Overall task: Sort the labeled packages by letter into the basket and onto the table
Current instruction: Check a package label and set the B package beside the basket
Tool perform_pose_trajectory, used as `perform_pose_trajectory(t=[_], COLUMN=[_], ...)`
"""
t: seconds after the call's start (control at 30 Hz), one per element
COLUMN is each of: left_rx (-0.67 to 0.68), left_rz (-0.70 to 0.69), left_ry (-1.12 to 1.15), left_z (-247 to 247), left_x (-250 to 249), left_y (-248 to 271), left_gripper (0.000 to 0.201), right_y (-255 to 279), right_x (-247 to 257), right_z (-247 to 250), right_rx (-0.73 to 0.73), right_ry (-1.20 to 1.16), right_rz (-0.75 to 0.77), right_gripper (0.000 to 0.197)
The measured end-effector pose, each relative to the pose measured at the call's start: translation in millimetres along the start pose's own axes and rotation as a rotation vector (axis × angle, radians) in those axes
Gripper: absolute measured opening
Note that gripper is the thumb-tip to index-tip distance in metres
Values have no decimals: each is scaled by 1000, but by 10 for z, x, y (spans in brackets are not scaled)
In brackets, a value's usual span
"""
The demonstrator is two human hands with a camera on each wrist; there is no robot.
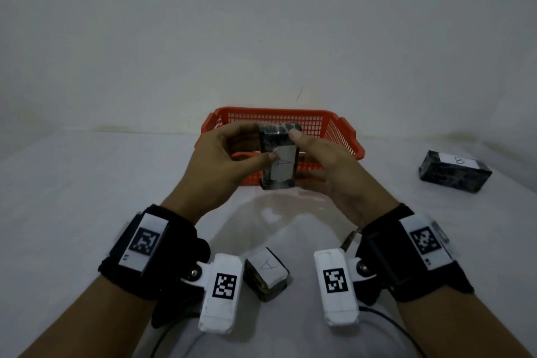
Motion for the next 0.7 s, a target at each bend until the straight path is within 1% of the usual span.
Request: perform_pose_trajectory(t=[0.07, 0.13, 0.23, 0.27, 0.33, 0.43, 0.47, 0.53, 0.57, 0.63, 0.7], left_rx=[3, 31, 98, 127, 199, 277, 277, 233, 206, 193, 214], left_rz=[-25, -40, -48, -27, 69, 206, 227, 240, 242, 243, 252], left_ry=[9, 26, 27, 19, 23, 156, 192, 236, 245, 245, 253], left_z=[3, 18, 38, 36, 25, -33, -60, -104, -119, -134, -143], left_x=[-6, -15, -13, -12, 1, 21, 32, 56, 74, 100, 92], left_y=[1, 9, 15, 13, 6, 16, 20, 21, 23, 17, 7], left_gripper=[44, 44, 44, 45, 49, 49, 46, 27, 21, 23, 28], right_y=[16, 25, 8, 3, -29, -72, -79, -66, -55, -48, -60], right_x=[-11, -14, -13, -11, -17, -23, -27, -30, -31, -34, -44], right_z=[17, 23, 33, 39, 60, 100, 117, 134, 137, 123, 118], right_rx=[46, 99, 138, 134, 114, 98, 106, 148, 173, 195, 171], right_ry=[-18, -84, -144, -144, -143, -140, -124, -88, -71, -29, -13], right_rz=[-49, -56, 10, 32, 57, 81, 85, 80, 74, 66, 76], right_gripper=[40, 45, 37, 35, 38, 31, 31, 33, 32, 28, 28])
Point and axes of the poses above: each hand's wrist, its own y-axis away from the middle knuckle, its own z-axis out of the back of the hand, x = y × z, the point moved 1 cm from there along -y, towards the middle knuckle, and after that the axes turned 15 degrees about -z, right-handed, at the moved point
